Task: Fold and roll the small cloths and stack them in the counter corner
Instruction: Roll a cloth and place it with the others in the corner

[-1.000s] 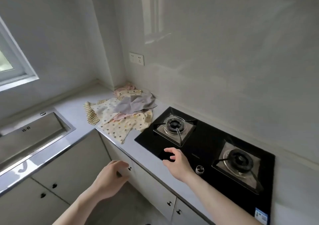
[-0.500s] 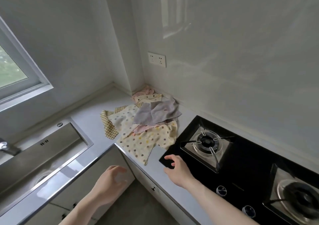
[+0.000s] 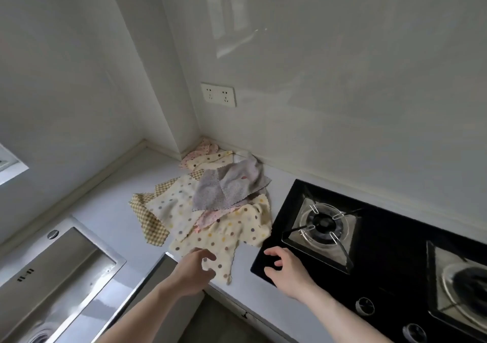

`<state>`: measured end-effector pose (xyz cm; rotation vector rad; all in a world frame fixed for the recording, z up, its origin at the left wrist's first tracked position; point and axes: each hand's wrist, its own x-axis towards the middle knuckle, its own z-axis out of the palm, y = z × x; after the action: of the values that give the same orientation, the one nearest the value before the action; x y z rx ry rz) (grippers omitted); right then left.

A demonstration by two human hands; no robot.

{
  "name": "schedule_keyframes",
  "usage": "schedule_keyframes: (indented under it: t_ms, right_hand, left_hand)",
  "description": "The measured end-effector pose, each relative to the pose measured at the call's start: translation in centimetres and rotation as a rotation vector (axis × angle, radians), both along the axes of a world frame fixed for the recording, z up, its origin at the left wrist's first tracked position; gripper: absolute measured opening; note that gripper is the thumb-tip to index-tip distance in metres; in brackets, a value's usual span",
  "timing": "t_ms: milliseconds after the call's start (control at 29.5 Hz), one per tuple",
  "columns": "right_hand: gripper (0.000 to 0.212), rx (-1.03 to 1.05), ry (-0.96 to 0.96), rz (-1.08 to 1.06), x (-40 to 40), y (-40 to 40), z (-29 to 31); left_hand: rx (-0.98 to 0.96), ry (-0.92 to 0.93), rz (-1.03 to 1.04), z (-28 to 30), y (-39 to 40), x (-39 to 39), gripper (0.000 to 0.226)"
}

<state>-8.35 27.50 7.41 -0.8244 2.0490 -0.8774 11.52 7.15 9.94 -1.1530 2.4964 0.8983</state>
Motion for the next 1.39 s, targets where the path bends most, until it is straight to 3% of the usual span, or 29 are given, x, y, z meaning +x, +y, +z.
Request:
schedule_keyframes:
  t_ms: [406,609,812,1049,1253,1388]
  right_hand:
    - [0.045,0.137,0.051,-0.185,6.6,-9.2,-3.7]
    - [0.045,0.187,0.081,-0.115,9.8,-13.3,-6.4]
    - [0.046,0.146,0.201,-0.047,8.8,-15.1,-10.1]
    - [0.011,-0.171,0.515,-0.116,9.2,-15.1,-16.1]
    - [0.015,-0.28,0.577,-0.123,9.1,-14.8,-17.7]
    - [0.035,-0.349,0.572,-0.093,9.0,-14.6,-18.0]
  left_hand:
    - [0.003,-0.113,-0.306,-6.0,-13.9,2.6,0.029]
    - [-0.021,-0.149,-0.403,-9.5,-18.2,4.8,0.049]
    - [-0.208,-0.075,-0.698,-13.2,-20.8,4.5,0.084]
    - [-0.279,0.429,-0.64,-17.0,-21.7,5.3,0.072]
    - [-0.255,0.64,-0.616,-18.4,-21.5,5.7,0.033]
    - [-0.235,0.719,-0.601,-19.3,-21.3,6.2,0.015]
